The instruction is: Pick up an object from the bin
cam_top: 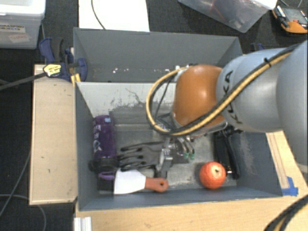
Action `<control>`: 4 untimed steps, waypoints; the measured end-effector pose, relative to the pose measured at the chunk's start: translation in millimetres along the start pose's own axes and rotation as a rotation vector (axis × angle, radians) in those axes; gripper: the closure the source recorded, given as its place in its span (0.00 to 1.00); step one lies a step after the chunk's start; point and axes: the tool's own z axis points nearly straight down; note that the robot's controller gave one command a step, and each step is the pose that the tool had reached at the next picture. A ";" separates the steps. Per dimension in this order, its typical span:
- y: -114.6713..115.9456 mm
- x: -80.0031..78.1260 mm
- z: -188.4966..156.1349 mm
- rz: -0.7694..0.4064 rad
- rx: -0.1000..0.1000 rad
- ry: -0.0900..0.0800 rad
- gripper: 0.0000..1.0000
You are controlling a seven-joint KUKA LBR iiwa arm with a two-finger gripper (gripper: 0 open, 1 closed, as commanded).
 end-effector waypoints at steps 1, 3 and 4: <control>0.0 0.0 0.0 0.000 0.000 0.000 0.00; -26.5 4.2 54.4 0.221 0.000 0.001 0.00; -6.8 -5.1 76.7 0.292 -0.002 -0.002 0.00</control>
Offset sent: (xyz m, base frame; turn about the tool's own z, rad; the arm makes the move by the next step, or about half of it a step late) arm -0.0019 -0.0128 -0.0378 0.2350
